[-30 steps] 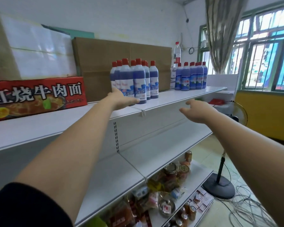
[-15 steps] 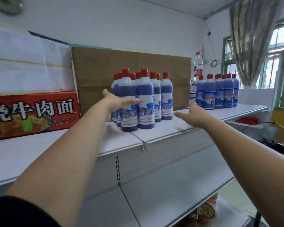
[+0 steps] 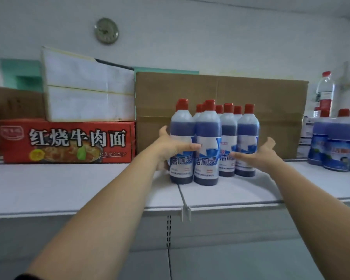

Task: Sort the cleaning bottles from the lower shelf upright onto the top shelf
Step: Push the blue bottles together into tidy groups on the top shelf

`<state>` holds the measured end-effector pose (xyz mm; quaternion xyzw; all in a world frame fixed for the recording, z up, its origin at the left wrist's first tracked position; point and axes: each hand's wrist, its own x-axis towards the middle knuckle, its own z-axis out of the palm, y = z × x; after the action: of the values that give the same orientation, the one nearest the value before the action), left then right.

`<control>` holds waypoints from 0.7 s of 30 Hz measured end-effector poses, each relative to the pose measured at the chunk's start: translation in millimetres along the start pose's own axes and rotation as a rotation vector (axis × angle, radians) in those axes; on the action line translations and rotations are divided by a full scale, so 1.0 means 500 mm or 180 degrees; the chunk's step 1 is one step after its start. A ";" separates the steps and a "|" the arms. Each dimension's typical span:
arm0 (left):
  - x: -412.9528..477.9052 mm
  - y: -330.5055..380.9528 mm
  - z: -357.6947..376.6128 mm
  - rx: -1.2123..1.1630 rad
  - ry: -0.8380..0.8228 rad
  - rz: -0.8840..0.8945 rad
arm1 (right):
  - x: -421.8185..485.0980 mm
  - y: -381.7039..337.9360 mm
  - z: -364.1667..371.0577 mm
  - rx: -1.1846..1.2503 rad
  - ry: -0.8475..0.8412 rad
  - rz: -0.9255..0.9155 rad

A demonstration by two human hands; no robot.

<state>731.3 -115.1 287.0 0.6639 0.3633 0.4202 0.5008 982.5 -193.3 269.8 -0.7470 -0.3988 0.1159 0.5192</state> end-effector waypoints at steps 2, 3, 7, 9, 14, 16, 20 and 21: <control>-0.002 -0.004 0.007 -0.0083 0.0030 0.0100 | 0.015 0.009 0.000 0.0315 -0.0213 -0.0162; -0.004 -0.008 0.013 -0.0114 0.0051 0.0163 | 0.020 0.015 0.003 0.0469 -0.0298 -0.0269; 0.007 -0.029 0.026 -0.0093 0.0180 0.0290 | 0.024 0.030 0.014 0.0850 -0.0459 -0.0580; 0.002 -0.033 0.032 -0.0057 0.0213 0.0352 | 0.027 0.034 0.015 0.0867 -0.0516 -0.0621; -0.018 -0.037 0.048 0.0038 0.0458 0.0413 | 0.033 0.044 0.017 0.0788 -0.0654 -0.0684; -0.020 -0.040 0.052 0.0143 0.0514 0.0457 | 0.030 0.043 0.015 0.0761 -0.0677 -0.0656; -0.017 -0.049 0.054 0.0228 0.0588 0.0507 | 0.027 0.042 0.012 0.0714 -0.0700 -0.0702; -0.016 -0.050 0.054 0.0240 0.0609 0.0512 | 0.025 0.041 0.011 0.0709 -0.0698 -0.0717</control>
<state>751.5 -126.0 257.3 0.6661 0.3705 0.5064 0.4032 997.5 -183.4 252.6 -0.6184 -0.5188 0.1812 0.5618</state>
